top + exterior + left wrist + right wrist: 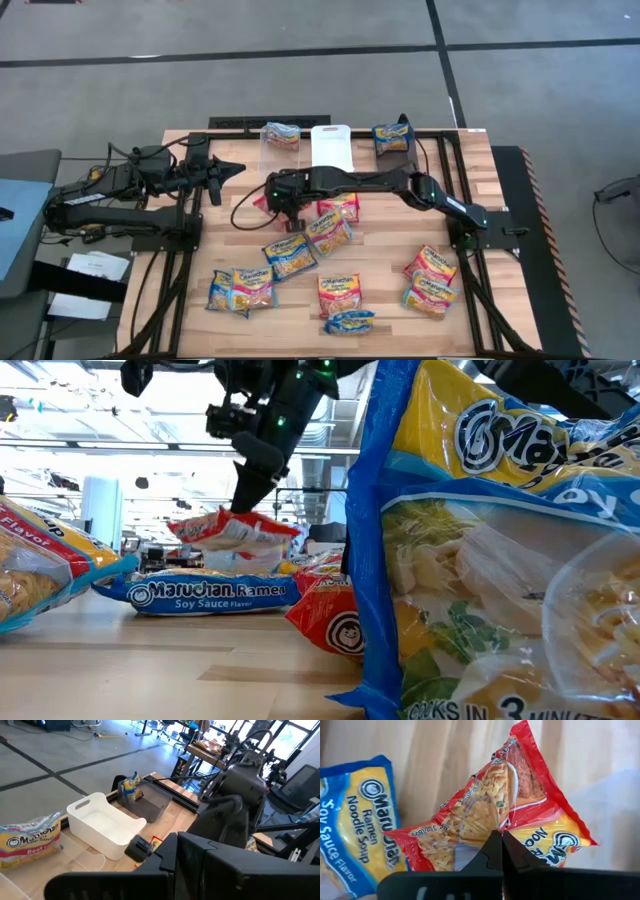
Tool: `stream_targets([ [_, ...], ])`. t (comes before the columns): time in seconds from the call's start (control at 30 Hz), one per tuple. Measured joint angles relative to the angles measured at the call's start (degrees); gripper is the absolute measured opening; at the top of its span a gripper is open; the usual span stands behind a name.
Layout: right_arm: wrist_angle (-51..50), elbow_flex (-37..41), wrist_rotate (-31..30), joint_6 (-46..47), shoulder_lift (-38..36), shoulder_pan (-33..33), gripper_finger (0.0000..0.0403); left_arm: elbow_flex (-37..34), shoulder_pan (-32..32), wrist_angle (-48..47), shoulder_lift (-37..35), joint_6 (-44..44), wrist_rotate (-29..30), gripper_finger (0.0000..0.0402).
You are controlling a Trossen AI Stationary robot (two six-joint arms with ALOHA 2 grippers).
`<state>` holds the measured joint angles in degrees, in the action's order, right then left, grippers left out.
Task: Sort Maruchan noodles
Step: Put the orange bag into the white bin
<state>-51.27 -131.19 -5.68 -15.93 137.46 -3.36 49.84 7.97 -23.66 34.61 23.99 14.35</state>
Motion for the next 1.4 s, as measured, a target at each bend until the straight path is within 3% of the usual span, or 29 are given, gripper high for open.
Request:
stream_targets([
  [0.77, -11.5, -3.7, -12.5, -9.6, -0.1, -1.0, 0.0003, 0.0, 0.0, 0.3, 0.0, -3.3, 2.8, 0.0000],
  [1.4, -15.4, -3.6, -18.4, -12.5, -4.5, -3.7, 0.0003, 0.0, 0.0, 0.3, 0.0, -3.3, 2.8, 0.0000],
])
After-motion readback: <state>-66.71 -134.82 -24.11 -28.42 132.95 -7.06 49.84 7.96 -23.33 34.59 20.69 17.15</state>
